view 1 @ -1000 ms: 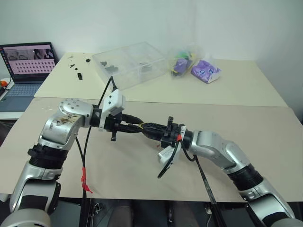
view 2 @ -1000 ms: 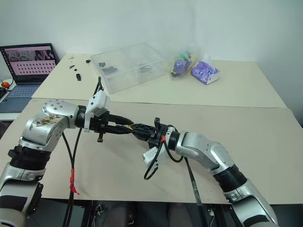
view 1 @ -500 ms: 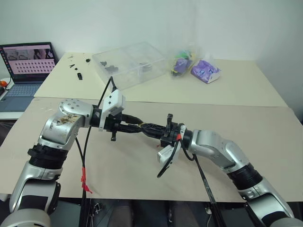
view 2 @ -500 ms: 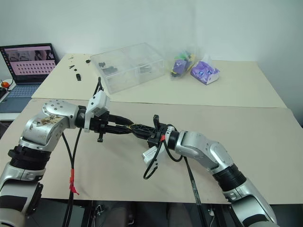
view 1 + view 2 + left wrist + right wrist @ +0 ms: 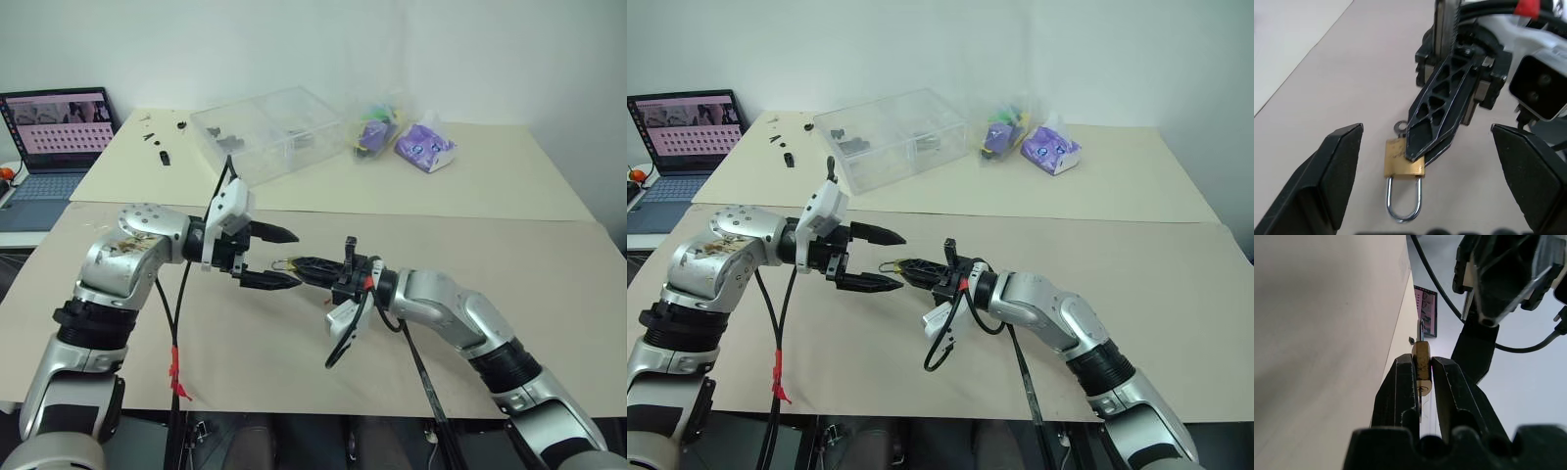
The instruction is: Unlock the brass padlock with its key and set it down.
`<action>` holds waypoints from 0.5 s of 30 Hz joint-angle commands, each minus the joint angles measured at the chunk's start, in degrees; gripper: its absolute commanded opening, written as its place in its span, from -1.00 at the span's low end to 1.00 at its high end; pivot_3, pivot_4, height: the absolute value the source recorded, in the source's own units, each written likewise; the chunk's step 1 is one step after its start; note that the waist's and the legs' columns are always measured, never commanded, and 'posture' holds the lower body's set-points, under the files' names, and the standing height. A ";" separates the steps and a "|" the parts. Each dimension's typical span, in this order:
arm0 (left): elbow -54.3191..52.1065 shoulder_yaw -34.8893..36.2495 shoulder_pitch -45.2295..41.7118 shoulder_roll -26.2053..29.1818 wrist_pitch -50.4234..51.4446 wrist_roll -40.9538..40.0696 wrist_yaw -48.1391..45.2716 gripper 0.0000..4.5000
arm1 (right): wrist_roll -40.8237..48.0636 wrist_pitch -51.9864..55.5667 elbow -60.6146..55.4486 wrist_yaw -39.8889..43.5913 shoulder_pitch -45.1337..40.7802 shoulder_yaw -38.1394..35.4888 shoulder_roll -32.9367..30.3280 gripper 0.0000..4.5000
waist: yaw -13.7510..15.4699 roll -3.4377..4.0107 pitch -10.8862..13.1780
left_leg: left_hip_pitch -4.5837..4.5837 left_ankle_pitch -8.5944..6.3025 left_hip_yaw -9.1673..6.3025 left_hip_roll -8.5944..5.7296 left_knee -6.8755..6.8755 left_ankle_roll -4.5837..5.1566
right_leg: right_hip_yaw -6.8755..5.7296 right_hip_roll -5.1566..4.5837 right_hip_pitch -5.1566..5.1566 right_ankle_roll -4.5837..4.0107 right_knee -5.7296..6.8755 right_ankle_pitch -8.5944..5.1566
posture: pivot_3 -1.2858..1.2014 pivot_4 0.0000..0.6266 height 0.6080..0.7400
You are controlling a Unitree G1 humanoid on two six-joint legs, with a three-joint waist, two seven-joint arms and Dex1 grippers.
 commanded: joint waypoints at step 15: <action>13.33 1.28 -4.71 0.81 -7.85 4.50 -2.32 -0.85 | 1.51 1.90 -2.15 -0.32 -0.36 -2.04 -0.16 -0.96 | -0.01 0.00 0.00 | 0.00 0.01 0.01 0.00 0.00 -0.01 | 0.01 0.01 0.00 -0.01 0.01 0.00 | 0.03 -0.52 0.79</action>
